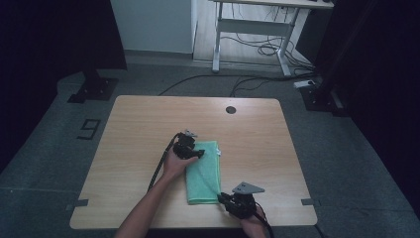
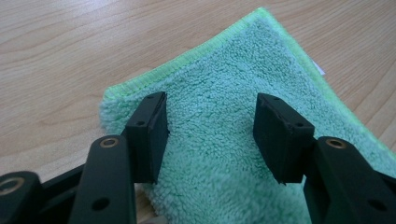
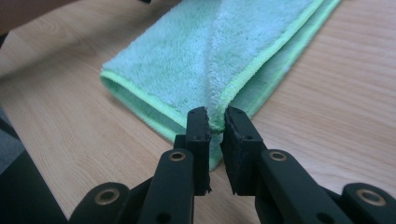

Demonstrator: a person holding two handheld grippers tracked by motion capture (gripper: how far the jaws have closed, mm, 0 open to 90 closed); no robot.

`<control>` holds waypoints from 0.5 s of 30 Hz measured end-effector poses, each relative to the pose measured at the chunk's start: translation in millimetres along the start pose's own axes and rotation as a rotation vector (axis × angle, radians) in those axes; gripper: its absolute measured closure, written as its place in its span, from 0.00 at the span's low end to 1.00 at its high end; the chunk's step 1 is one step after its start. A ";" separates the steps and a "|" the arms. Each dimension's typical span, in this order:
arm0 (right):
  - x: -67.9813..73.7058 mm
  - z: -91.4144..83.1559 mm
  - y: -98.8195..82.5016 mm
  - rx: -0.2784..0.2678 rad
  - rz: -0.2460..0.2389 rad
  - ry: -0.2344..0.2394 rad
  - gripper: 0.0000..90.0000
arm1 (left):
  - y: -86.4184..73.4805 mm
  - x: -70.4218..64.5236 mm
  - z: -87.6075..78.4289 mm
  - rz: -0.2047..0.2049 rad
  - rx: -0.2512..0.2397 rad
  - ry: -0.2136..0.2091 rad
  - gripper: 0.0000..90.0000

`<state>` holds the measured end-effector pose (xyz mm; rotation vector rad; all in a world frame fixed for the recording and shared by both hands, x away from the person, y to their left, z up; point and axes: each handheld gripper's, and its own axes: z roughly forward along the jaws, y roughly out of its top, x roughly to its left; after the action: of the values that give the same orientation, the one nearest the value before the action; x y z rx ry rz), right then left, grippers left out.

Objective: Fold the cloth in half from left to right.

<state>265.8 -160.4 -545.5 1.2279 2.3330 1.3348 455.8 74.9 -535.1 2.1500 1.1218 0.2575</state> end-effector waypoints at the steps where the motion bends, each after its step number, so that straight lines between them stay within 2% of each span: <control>1: -1.4 -0.6 -0.4 0.008 0.003 -0.004 0.89 | -0.3 -0.4 0.1 0.001 -0.001 0.002 0.50; 3: -3.3 1.3 -2.6 0.026 0.005 -0.009 0.89 | -0.8 -1.5 0.2 0.008 -0.002 0.009 0.50; 5: -4.7 4.9 -5.1 0.052 0.004 0.006 0.87 | -1.1 -2.2 0.0 0.011 0.000 0.011 0.49; 9: 0.2 5.8 -3.9 0.064 -0.019 0.014 0.81 | -1.4 -1.3 -0.7 0.007 0.001 0.004 0.49; 13: 0.3 1.7 -0.9 0.050 -0.022 0.000 0.67 | -1.6 -0.7 -1.7 0.008 0.004 0.001 0.49; 15: -2.3 -6.0 4.0 0.021 -0.012 -0.030 0.61 | -2.2 -0.3 -2.9 0.007 0.008 -0.002 0.49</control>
<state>266.4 -164.9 -539.5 1.2291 2.3358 1.2828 452.8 77.0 -534.4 2.1605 1.1163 0.2540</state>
